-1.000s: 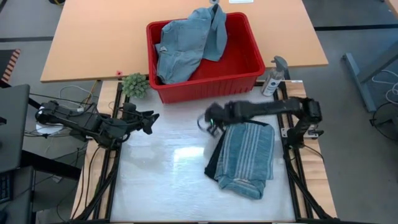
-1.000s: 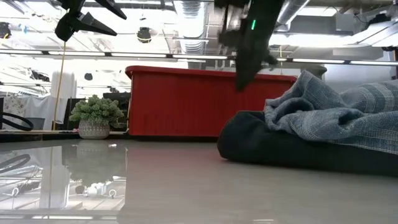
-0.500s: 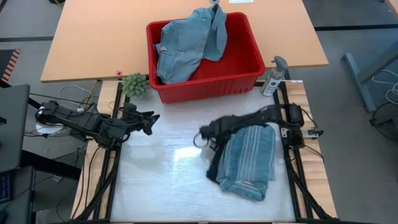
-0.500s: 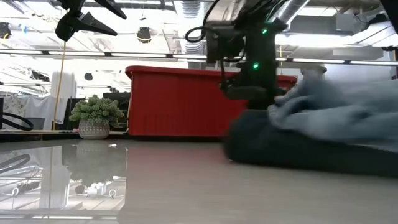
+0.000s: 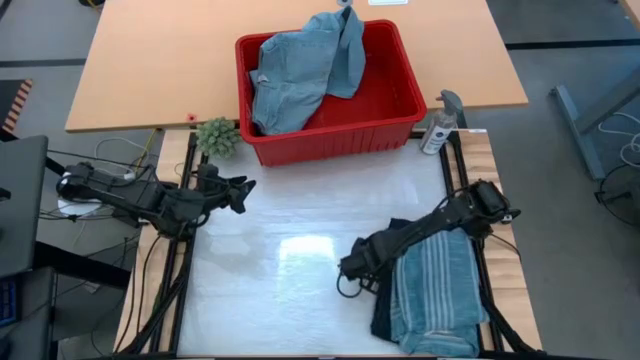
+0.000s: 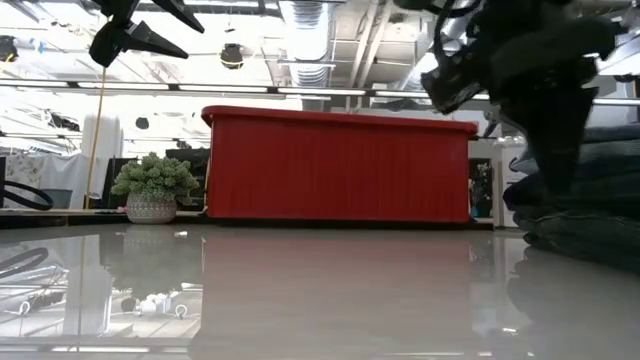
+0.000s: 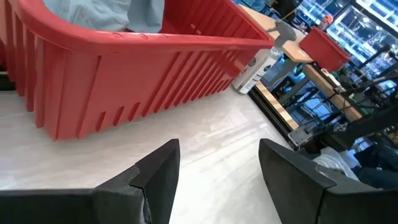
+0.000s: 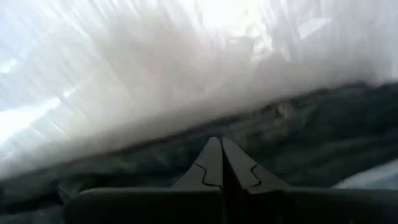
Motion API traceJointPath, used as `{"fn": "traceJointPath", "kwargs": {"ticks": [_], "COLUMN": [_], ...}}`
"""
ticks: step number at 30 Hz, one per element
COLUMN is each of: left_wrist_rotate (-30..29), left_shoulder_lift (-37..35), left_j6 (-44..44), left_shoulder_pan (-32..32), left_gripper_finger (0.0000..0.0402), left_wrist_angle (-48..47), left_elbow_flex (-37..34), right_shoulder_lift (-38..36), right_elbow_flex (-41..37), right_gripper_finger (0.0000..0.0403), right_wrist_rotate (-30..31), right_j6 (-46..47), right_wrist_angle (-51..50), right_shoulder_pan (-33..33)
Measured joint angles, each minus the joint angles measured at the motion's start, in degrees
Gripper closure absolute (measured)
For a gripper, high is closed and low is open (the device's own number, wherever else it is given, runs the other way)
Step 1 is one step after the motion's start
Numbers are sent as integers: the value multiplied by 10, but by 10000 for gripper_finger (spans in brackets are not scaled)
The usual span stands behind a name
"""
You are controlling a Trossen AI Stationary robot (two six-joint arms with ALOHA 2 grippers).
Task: Fold Laundry from Bin
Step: Stack the folded blue polo shirt on the blue denim pants, then fold the light blue denim pants
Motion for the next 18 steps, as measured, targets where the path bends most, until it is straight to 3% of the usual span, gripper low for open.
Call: {"fn": "traceJointPath", "kwargs": {"ticks": [9, 13, 18], "left_wrist_rotate": [32, 146, 319], "left_shoulder_lift": [-2, 1, 12], "left_j6": [55, 99, 116], "left_shoulder_pan": [19, 52, 130], "left_gripper_finger": [193, 193, 193], "left_wrist_angle": [92, 155, 232], "left_elbow_flex": [0, 0, 12], "right_shoulder_lift": [-48, -69, -136], "right_elbow_flex": [100, 96, 141], "right_gripper_finger": [387, 387, 387], "right_wrist_rotate": [148, 206, 218], "right_j6": [-4, 42, -19], "right_wrist_angle": [2, -55, 16], "right_shoulder_pan": [-30, -52, -109]}}
